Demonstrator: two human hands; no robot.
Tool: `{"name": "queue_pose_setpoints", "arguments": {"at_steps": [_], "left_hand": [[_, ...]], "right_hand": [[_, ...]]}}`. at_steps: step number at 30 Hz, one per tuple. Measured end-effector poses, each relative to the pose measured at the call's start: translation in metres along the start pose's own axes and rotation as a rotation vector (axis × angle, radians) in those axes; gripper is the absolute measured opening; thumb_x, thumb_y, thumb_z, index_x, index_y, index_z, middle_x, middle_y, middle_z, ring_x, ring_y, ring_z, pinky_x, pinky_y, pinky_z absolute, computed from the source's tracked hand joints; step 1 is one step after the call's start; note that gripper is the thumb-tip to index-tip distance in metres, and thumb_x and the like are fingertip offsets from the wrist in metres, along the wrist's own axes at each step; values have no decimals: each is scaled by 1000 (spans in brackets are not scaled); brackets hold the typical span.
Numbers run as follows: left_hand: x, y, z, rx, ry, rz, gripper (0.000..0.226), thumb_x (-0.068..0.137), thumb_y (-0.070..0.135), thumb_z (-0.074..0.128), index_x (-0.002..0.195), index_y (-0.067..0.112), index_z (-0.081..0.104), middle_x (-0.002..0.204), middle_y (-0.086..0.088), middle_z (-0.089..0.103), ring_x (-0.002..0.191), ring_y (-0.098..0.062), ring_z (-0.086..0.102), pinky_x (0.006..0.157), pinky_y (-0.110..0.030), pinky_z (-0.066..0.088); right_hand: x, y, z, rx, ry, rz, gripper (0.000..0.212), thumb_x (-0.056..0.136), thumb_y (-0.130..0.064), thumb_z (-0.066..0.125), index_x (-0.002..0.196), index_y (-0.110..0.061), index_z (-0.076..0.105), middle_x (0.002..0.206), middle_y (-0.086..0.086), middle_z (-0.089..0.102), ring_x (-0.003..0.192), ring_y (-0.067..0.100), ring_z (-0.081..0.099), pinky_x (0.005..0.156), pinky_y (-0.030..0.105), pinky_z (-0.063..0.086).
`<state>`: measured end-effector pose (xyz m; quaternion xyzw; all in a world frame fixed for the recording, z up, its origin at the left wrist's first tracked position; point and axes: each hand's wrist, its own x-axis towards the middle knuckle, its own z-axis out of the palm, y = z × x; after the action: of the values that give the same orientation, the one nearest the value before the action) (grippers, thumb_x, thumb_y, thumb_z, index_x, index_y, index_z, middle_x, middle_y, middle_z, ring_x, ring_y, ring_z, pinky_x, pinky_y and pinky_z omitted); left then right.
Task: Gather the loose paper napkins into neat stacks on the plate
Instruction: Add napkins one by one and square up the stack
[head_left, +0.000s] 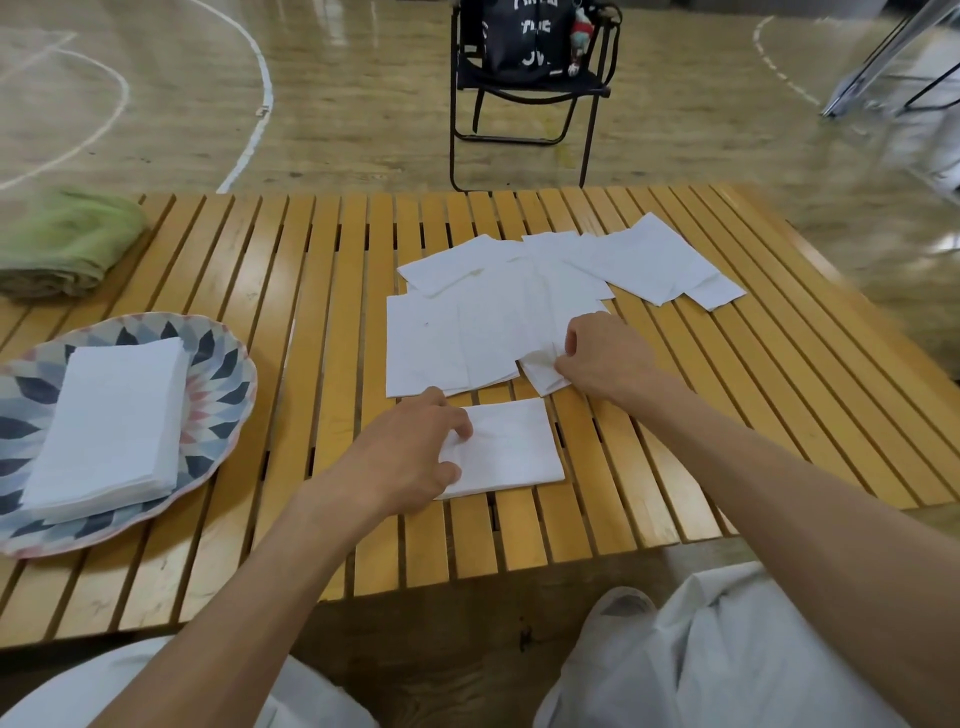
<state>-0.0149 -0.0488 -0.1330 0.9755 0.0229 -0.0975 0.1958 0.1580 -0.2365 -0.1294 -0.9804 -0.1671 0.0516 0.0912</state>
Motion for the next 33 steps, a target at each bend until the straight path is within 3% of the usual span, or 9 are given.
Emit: {"name": "queue_pose_setpoints", "arguments": {"at_steps": [9,15,18,21,25,28,30,33], "left_hand": [[-3,2,-3,-4,-7,-2,43,87,35,71,127,33,57,127,9,47,105,-11,51,89,-24,46],[-4,1,-5,-48,46,8,37,90,40,68,124,31,60,122,9,53,98,-8,53,87,-25,48],[-2,-1,-9,-171,147,14,32,91,44,65,120,31,60,114,10,57,93,-5,56,77,-19,45],[-1,2,-15,-373,285,13,48,87,57,62,128,34,54,114,14,55,97,2,55,69,-11,38],[-6,11,-35,-825,363,-95,82,72,85,49,138,36,46,124,20,53,103,14,53,71,-10,43],[-9,9,-45,-1141,214,-39,59,75,86,45,106,43,70,116,16,69,102,-4,66,87,-27,48],[-13,8,-47,-1270,156,-20,39,82,68,60,100,37,74,108,10,74,99,-11,70,79,-26,56],[-14,5,-44,-1377,236,-40,14,83,35,74,95,28,76,104,5,75,95,-14,72,70,-21,57]], "right_hand": [[0,2,6,9,83,-12,12,89,-25,59,90,-13,62,87,3,63,75,20,60,59,31,48],[-15,10,-26,272,207,34,12,88,-25,59,82,-15,59,76,-1,63,64,14,58,56,31,49],[-33,10,-52,552,216,-1,20,89,-25,57,78,-9,57,67,-5,57,54,4,49,53,22,44],[-58,0,-76,941,20,-113,21,92,-20,50,76,-6,49,77,9,56,73,12,58,74,31,56],[-84,-11,-88,1396,-391,-248,9,83,-15,43,75,-12,43,77,5,43,68,14,48,60,23,49],[-89,-14,-84,1538,-578,-267,12,84,-15,42,72,-12,46,72,3,45,66,16,44,58,24,47],[-88,-13,-77,1590,-611,-228,16,85,-15,42,71,-12,48,69,0,48,66,16,45,59,25,46],[-82,-10,-61,1610,-547,-127,19,95,-20,49,81,-13,61,77,1,58,74,18,52,65,29,52]]}}
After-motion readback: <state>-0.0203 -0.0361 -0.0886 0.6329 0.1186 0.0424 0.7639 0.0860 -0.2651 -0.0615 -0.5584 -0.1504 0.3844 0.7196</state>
